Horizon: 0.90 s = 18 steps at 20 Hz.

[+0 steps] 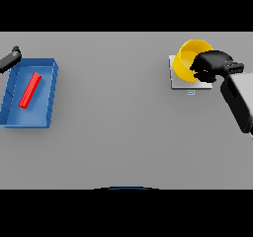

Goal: Pick up the red beaker and tilt it to pour out 1 green nut into yellow bowl. Pick up the yellow bowl and place it on the metallic measuring scale.

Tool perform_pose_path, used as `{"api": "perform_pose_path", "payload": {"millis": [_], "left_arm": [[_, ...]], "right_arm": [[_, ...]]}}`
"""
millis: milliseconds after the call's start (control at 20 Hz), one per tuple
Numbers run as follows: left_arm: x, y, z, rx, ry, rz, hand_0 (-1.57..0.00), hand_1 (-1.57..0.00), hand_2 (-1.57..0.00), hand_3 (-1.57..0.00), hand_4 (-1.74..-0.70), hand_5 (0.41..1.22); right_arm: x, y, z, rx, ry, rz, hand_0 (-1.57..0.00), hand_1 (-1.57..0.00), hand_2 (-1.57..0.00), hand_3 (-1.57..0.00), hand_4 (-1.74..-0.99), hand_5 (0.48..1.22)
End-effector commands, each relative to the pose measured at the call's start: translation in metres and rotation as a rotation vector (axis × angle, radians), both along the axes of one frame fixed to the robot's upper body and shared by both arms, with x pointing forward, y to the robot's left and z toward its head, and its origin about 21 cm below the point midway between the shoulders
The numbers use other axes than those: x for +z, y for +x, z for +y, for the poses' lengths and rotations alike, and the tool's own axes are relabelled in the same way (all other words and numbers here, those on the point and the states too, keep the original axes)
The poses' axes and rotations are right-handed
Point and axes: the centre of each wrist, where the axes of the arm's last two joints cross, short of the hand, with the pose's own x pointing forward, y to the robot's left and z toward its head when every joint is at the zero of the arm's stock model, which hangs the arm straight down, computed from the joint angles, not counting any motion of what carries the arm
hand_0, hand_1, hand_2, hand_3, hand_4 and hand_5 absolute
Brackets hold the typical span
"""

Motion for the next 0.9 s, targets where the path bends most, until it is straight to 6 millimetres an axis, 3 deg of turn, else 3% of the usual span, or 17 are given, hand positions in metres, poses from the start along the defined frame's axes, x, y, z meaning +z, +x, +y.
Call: {"api": "perform_pose_path", "payload": {"millis": [0,200,400,600,850], "left_arm": [[-0.0030,-0.0019,0.0004,-0.004,-0.001,-0.004,0.00,0.00,0.00,0.00,-0.84,0.775],[-0.0051,0.0003,0.0003,0.006,0.000,0.000,0.00,0.00,0.00,0.00,-0.85,0.765],[-0.0022,-0.0009,0.0014,-0.006,0.010,-0.007,0.00,0.00,0.00,0.00,-0.85,0.771],[-0.0023,-0.0037,-0.0014,-0.007,-0.006,-0.010,0.00,0.00,0.00,0.00,-0.86,0.772],[-0.0007,-0.0049,-0.0051,0.011,0.009,-0.012,0.00,0.00,0.00,0.00,-0.85,0.768]], "right_arm": [[0.0031,0.0002,-0.0009,-0.009,0.010,0.011,-1.32,-1.04,-1.04,-1.24,-1.621,1.155],[0.0026,0.0026,-0.0007,-0.042,0.034,0.052,-0.83,-0.60,-0.59,-0.79,-1.550,0.955],[0.0027,0.0030,-0.0045,-0.053,0.014,0.071,-0.37,-0.28,-0.35,-0.56,-1.501,0.865],[0.0001,0.0026,-0.0042,-0.047,-0.013,0.078,-0.15,-0.11,-0.18,-0.40,-1.452,0.818],[0.0007,0.0024,-0.0077,-0.027,-0.016,0.078,-0.05,-0.04,-0.06,-0.26,-1.414,0.796]]}}
